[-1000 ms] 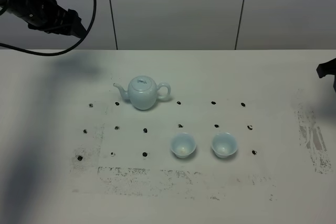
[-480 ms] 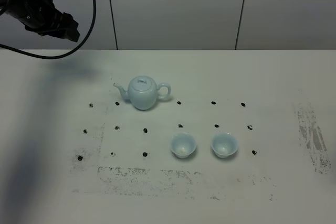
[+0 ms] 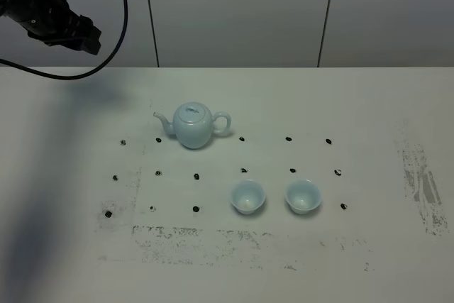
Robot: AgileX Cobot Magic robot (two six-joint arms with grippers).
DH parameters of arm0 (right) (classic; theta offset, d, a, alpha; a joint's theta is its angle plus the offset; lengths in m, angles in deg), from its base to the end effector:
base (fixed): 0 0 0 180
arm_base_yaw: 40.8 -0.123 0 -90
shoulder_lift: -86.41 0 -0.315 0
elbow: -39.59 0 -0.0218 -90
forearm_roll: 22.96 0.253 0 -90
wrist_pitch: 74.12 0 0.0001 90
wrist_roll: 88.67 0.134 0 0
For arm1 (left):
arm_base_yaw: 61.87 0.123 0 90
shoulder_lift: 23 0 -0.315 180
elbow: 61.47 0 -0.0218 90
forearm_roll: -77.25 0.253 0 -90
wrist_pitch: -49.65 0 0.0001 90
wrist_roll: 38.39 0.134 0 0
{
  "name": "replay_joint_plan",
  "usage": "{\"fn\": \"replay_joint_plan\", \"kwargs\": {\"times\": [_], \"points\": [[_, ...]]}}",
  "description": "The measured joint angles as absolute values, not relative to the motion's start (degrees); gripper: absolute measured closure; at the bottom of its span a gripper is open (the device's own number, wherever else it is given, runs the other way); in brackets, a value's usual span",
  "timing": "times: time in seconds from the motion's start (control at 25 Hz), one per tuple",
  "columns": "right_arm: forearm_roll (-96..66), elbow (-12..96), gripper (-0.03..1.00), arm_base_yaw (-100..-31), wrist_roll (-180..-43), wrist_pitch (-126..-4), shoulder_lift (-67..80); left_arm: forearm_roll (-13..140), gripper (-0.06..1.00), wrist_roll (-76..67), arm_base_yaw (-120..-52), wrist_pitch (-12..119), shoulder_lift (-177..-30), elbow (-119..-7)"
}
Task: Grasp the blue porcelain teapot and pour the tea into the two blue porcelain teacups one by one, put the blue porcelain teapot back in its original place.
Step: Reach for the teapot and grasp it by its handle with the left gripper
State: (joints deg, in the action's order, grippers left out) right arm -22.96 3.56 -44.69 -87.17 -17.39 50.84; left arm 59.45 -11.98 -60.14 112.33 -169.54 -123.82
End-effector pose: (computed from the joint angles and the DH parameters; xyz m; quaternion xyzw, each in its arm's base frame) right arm 0.0818 0.0056 0.3236 -0.0188 0.8999 0.0205 0.4353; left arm 0.5857 -0.0187 0.2374 0.1742 0.9312 -0.0790 0.3102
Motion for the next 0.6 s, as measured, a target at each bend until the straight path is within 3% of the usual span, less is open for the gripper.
{"fn": "replay_joint_plan", "kwargs": {"times": [0.36, 0.6], "points": [[-21.9, 2.5, 0.69, -44.7, -90.4, -12.0, 67.3, 60.1, 0.36, -11.9, -60.1, 112.4, -167.9, -123.8], [-21.6, -6.3, 0.71, -44.7, -91.4, -11.6, 76.0, 60.0, 0.37, -11.9, -60.1, 112.5, -167.1, -123.8]]}}
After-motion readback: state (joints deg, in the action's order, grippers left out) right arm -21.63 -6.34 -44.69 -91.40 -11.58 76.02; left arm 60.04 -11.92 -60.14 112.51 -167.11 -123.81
